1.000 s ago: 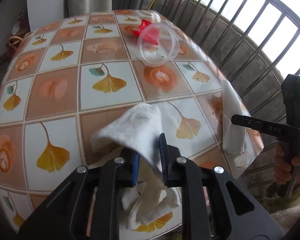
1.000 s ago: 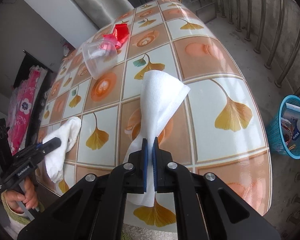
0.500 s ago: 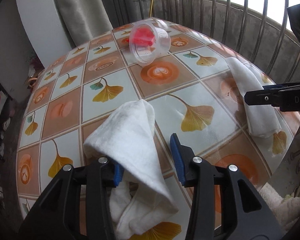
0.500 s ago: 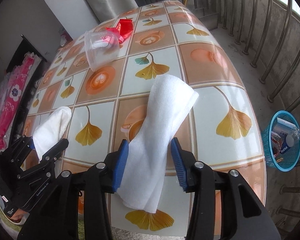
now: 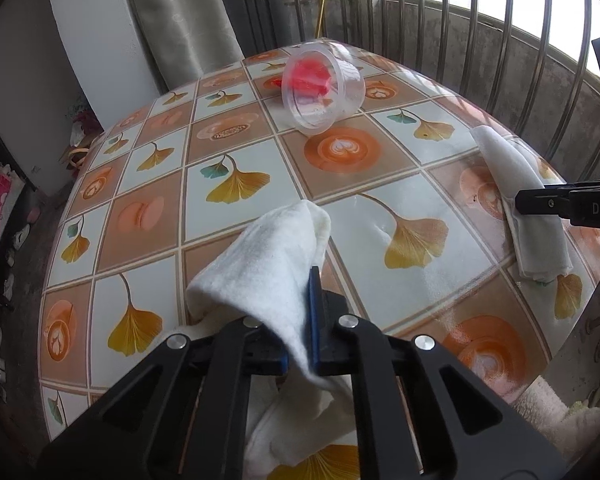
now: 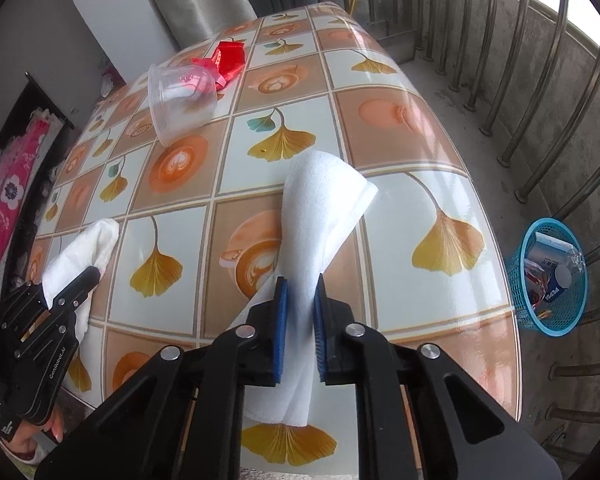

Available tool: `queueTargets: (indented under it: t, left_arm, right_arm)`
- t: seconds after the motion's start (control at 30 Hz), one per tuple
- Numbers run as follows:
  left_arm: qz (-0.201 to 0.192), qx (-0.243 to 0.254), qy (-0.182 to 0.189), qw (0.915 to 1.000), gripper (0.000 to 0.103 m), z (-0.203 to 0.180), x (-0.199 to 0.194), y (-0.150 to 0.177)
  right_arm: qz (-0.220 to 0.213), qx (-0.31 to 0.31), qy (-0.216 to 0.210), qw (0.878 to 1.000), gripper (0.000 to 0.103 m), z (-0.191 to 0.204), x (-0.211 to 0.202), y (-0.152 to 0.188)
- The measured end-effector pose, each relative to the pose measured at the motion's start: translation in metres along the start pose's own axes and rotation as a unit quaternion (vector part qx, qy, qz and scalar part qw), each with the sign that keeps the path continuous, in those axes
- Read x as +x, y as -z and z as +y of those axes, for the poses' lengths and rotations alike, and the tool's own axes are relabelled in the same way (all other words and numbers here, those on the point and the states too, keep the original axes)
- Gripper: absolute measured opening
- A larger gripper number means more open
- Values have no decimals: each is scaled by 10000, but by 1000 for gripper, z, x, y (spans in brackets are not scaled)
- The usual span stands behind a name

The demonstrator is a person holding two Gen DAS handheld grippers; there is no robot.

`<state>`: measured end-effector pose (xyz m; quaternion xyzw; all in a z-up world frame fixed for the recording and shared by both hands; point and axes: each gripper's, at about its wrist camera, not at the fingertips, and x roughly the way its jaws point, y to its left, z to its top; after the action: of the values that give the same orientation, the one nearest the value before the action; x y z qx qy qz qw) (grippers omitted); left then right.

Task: Collect trash
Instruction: 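Lift both held tissues off the table and turn toward the wastebasket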

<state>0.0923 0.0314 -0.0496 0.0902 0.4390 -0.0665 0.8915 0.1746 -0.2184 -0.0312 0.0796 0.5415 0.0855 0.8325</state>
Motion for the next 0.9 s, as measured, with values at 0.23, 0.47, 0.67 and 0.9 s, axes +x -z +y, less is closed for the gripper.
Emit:
queueTargets:
  t: [0.23,0.47,0.67,0.9]
  left_arm:
    - [-32,-80,32,10000,4,2,-5,2]
    - [-133,-96,1,9999,4,2,-15,1]
    - [-275,-62,-38,9996,3,0,-27,-2]
    - [-433,-36,-128,9990,3,-4,-42,-4]
  right_arm:
    - [25,264,-256,9993,6,-11,-7,2]
    - [-71,350,-403,9985,5,-15,-19,4]
    - [-180,363,-499,9979,5,-15,-29,3]
    - [-329,345,-584,9972,5,-14,-41,5]
